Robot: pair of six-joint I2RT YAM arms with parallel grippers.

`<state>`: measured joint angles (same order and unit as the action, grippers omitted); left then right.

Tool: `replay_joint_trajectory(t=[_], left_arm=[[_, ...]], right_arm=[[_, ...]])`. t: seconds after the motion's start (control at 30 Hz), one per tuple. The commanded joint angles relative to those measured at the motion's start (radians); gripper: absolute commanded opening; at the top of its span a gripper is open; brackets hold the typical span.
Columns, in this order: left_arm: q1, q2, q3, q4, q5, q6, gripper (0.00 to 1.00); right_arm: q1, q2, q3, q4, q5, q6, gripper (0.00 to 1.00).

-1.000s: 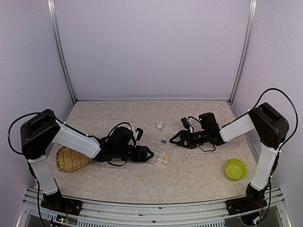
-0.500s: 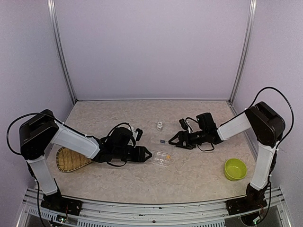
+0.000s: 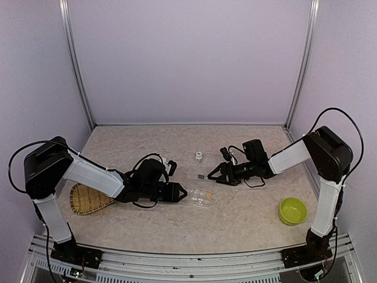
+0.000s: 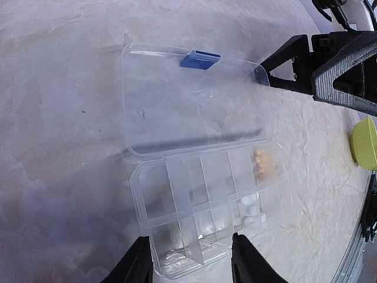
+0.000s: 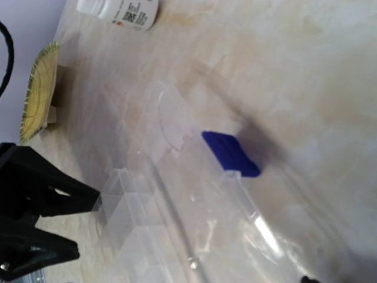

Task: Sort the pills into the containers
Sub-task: Close the lid of the pill container on the pill container.

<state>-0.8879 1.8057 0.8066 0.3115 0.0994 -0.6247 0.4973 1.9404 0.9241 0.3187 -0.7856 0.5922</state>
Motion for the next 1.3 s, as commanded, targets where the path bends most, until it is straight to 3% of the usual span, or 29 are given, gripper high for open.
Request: replay_joint_trajectory(t=[0.0, 0.2, 0.77, 1.0, 1.27], left_arm=[[-0.006, -0.016, -0.004, -0.009, -0.013, 0.003, 0.43], [-0.007, -0.011, 0.001, -0.026, -0.024, 0.000, 0.33], [-0.009, 0.012, 0.019, -0.088, -0.087, -0.007, 0.26], [-0.009, 0.027, 0.033, -0.099, -0.085, -0.004, 0.18], [-0.009, 0.038, 0.042, -0.104, -0.088, -0.006, 0.15]], right_arm=[[0.010, 0.028, 0.022, 0.004, -0.025, 0.000, 0.80], [0.014, 0.035, 0.021, 0.032, -0.050, 0.013, 0.79], [0.015, 0.065, 0.015, 0.100, -0.084, 0.049, 0.79], [0.015, 0.053, -0.040, 0.284, -0.161, 0.127, 0.78], [0.015, 0.025, -0.083, 0.369, -0.201, 0.158, 0.77]])
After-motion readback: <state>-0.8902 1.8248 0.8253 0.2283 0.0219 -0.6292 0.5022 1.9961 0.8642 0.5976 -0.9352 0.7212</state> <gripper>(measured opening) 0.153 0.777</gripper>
